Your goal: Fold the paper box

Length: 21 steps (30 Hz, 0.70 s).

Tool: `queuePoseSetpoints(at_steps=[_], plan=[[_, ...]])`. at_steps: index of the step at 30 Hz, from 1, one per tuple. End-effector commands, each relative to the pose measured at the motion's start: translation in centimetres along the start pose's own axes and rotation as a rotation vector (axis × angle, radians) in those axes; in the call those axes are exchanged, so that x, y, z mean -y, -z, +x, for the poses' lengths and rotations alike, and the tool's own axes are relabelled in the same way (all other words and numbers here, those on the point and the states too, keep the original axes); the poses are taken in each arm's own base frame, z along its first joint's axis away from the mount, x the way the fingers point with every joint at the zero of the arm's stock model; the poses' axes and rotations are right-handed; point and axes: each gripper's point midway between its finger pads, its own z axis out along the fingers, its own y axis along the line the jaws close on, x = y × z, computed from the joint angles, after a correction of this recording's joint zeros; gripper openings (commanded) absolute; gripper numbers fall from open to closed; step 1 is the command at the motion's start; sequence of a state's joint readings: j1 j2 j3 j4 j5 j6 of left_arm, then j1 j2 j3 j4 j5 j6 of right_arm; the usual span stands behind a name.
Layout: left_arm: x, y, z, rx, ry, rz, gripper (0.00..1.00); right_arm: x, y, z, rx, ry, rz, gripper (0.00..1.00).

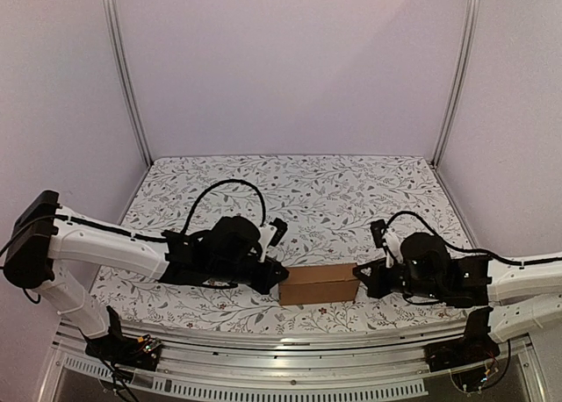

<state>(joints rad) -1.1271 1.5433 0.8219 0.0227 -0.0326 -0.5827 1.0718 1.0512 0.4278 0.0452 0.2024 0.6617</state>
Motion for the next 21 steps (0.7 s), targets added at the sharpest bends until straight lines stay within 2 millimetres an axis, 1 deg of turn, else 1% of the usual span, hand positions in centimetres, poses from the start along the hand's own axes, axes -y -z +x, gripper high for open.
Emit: queuePoseSetpoints(at_steps=[1, 3, 4, 5, 7, 9, 13, 15, 17, 19, 21], plan=[[-2.4, -0.8, 3.4, -0.131, -0.013, -0.076, 0.03, -0.3, 2.5, -2.6, 0.041, 0.016, 0.022, 0.00], [-2.4, -0.8, 3.4, -0.129, -0.012, -0.075, 0.03, -0.8, 3.6, -4.3, 0.081, 0.038, 0.027, 0.00], [-2.4, -0.8, 3.3, -0.129, -0.012, -0.074, 0.03, -0.9, 4.0, -4.8, 0.093, 0.053, 0.030, 0.00], [-2.4, -0.8, 3.4, -0.131, -0.012, -0.076, 0.03, -1.0, 4.3, -5.3, 0.105, 0.057, 0.033, 0.00], [-2.4, -0.8, 3.4, -0.133, -0.012, -0.077, 0.03, -0.8, 4.4, -5.4, 0.113, 0.067, 0.044, 0.00], [-2.4, -0.7, 3.4, -0.133, -0.011, -0.077, 0.03, -0.2, 3.9, -4.5, 0.091, 0.062, 0.063, 0.00], [-2.4, -0.8, 3.4, -0.135, -0.011, -0.075, 0.02, 1.4, 1.2, -0.4, -0.003, 0.031, 0.080, 0.00], [-2.4, -0.8, 3.4, -0.135, -0.012, -0.075, 0.02, 2.2, -0.3, 1.9, -0.058, 0.003, 0.089, 0.00], [-2.4, -0.8, 3.5, -0.138, -0.012, -0.074, 0.02, 3.1, -1.1, 4.0, -0.124, -0.008, 0.114, 0.00], [-2.4, -0.8, 3.5, -0.139, -0.012, -0.074, 0.02, 3.4, -1.4, 5.0, -0.159, -0.010, 0.119, 0.00], [-2.4, -0.8, 3.6, -0.141, -0.012, -0.075, 0.02, 3.4, -1.3, 4.7, -0.152, -0.007, 0.122, 0.00]])
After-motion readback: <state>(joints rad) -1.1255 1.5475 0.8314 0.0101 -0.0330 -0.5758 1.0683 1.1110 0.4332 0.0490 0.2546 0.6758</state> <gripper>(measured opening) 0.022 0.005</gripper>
